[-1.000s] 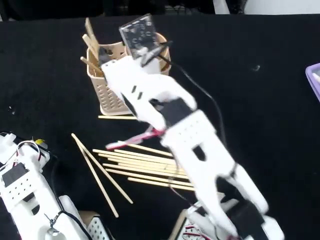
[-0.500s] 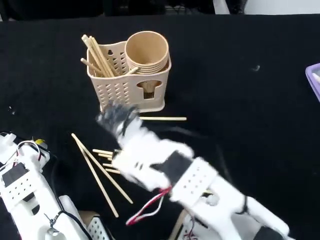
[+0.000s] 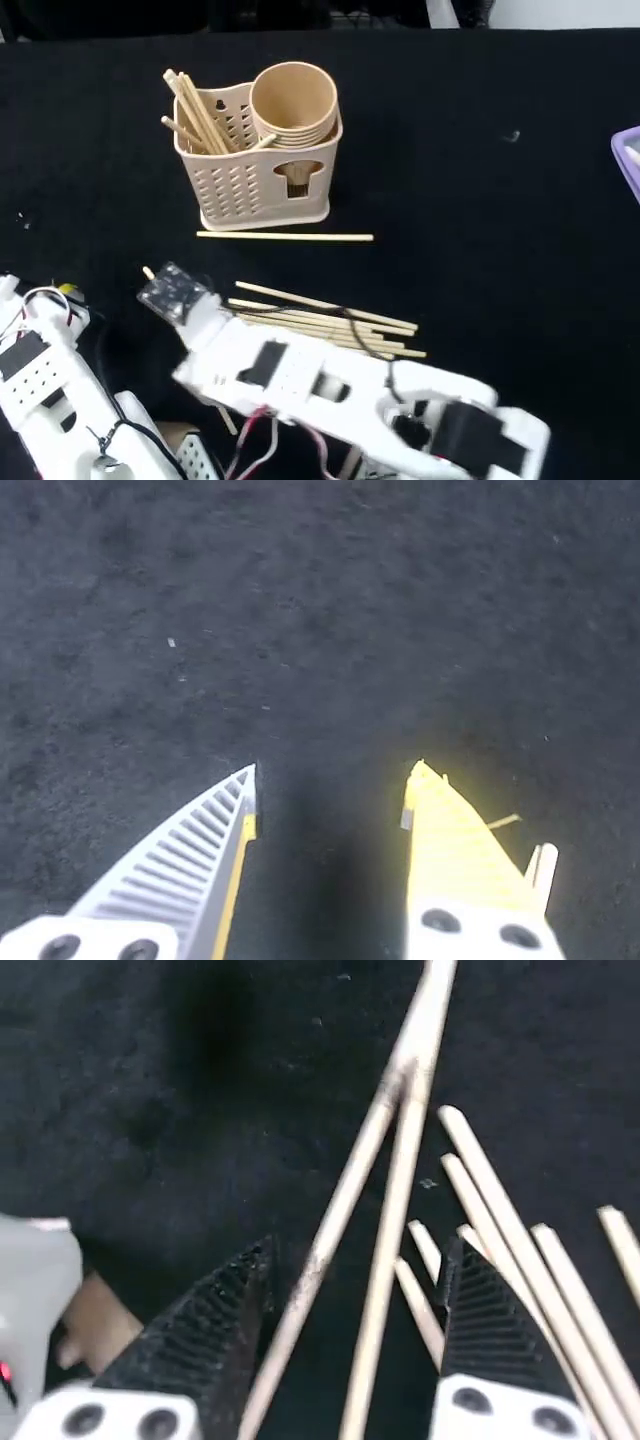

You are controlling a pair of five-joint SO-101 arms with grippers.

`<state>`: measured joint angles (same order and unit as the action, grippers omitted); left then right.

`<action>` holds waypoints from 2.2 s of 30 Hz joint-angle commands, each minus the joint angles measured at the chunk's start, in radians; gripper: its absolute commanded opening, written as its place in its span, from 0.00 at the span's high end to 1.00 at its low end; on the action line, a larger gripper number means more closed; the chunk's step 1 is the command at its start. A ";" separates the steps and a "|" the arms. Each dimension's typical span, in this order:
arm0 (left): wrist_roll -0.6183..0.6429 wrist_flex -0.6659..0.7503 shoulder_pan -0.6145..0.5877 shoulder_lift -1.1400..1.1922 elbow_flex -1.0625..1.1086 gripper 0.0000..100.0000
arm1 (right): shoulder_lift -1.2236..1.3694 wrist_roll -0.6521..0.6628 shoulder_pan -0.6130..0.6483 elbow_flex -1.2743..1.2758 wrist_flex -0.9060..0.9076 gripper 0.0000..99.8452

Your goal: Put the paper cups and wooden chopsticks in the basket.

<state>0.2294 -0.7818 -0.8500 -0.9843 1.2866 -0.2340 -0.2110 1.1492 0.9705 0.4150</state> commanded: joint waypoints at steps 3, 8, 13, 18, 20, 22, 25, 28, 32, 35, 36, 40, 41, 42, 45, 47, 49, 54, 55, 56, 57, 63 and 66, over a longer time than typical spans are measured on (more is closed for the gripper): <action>0.025 0.043 -0.016 -0.014 -0.047 0.76 | 0.188 -0.032 0.025 -0.196 -0.018 0.75; 0.025 0.041 -0.016 -0.015 -0.047 0.76 | 0.303 -0.026 0.020 -0.239 -0.014 0.75; 0.025 0.040 -0.016 -0.015 -0.047 0.76 | 0.266 -0.025 0.018 -0.236 0.028 0.96; 0.025 0.040 -0.015 -0.015 -0.047 0.76 | 0.194 -0.023 -0.011 -0.208 0.051 0.99; 0.025 0.040 -0.013 -0.015 -0.047 0.76 | 0.151 -0.023 -0.040 -0.202 0.080 0.99; 0.025 0.040 -0.013 -0.015 -0.047 0.76 | 0.097 -0.005 -0.069 -0.197 0.121 0.99; 0.025 0.040 -0.012 -0.015 -0.047 0.76 | 0.002 0.074 -0.103 -0.196 0.213 0.99; 0.025 0.040 -0.012 -0.015 -0.047 0.76 | -0.091 0.103 -0.121 -0.196 0.301 0.99; 0.026 0.041 -0.012 -0.015 -0.047 0.76 | -0.130 0.097 -0.097 -0.179 0.275 0.99; 0.029 0.040 -0.018 -0.017 -0.047 0.76 | -0.077 0.095 -0.041 -0.143 0.133 0.99; 0.029 0.040 -0.018 -0.017 -0.047 0.76 | -0.050 0.095 -0.021 -0.134 0.084 0.99; 0.029 0.040 -0.018 -0.017 -0.047 0.76 | 0.104 0.095 0.014 -0.137 -0.035 0.98; 0.029 0.040 -0.018 -0.017 -0.047 0.76 | 0.147 0.095 0.014 -0.157 -0.038 0.96; 0.029 0.040 -0.018 -0.017 -0.047 0.76 | 0.183 0.095 0.012 -0.179 -0.035 0.93; 0.029 0.040 -0.018 -0.017 -0.047 0.76 | 0.278 0.095 0.009 -0.239 -0.005 0.85; 0.029 0.040 -0.018 -0.017 -0.047 0.76 | 0.320 0.095 0.009 -0.286 0.037 0.84; 0.029 0.040 -0.018 -0.017 -0.047 0.76 | 0.343 0.095 0.009 -0.332 0.095 0.84; 0.029 0.040 -0.018 -0.017 -0.047 0.76 | 0.377 0.100 0.009 -0.380 0.147 0.99; 0.029 0.040 -0.018 -0.017 -0.047 0.76 | 0.375 0.101 0.009 -0.380 0.153 0.99; 0.029 0.040 -0.018 -0.017 -0.047 0.76 | 0.369 0.101 0.009 -0.377 0.155 0.98; 0.029 0.040 -0.018 -0.017 -0.047 0.76 | 0.357 0.103 0.008 -0.369 0.157 0.99; 0.028 0.040 -0.018 -0.017 -0.047 0.76 | 0.120 0.157 -0.074 -0.274 0.163 0.99; 0.028 0.040 -0.015 -0.017 -0.047 0.76 | -0.042 0.166 -0.091 -0.189 0.164 0.99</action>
<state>0.2493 -0.7557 -0.8608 -0.9843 1.2866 -0.0928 -0.0652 1.0879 0.7373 0.5700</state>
